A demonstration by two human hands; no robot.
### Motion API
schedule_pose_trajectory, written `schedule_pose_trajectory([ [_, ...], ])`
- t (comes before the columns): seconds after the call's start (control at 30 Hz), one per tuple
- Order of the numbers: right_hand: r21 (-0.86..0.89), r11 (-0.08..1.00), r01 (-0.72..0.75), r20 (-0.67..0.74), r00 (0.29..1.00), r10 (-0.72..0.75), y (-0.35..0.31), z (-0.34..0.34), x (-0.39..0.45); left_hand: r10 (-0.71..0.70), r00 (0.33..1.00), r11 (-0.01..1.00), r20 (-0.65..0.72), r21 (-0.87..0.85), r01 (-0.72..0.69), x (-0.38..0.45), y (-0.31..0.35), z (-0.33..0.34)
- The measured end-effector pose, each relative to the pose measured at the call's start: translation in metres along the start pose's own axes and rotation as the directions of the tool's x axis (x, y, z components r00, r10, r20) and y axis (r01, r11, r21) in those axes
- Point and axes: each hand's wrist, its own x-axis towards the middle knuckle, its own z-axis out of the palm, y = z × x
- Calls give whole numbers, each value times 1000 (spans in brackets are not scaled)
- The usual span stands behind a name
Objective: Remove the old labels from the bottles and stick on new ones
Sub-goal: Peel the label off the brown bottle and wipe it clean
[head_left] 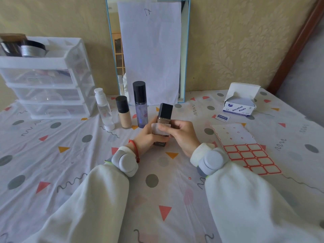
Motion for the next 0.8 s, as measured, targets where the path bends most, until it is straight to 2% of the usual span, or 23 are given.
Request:
schedule_pose_trajectory([
  [0.1,-13,1000,21,-40,999,-22,-1,0,1,-23,999,1000,-43,-1,23,0,0,1],
  [0.2,47,999,13,-91,996,-9,-4,-1,3,28,996,1000,-88,11,-27,2,-2,1],
  [0.33,106,994,21,-161,987,-3,-4,-2,4,26,991,997,-135,-72,-36,1,-3,0],
  [0.5,141,990,11,-133,991,8,-7,-9,4,0,999,952,-40,-305,-12,0,-1,-3],
  [0.67,177,984,14,-169,985,17,-5,-11,5,-38,997,938,68,-343,59,-2,3,-4],
  [0.8,265,964,19,-136,991,18,-4,-12,7,-45,996,918,79,-390,72,-2,6,-3],
])
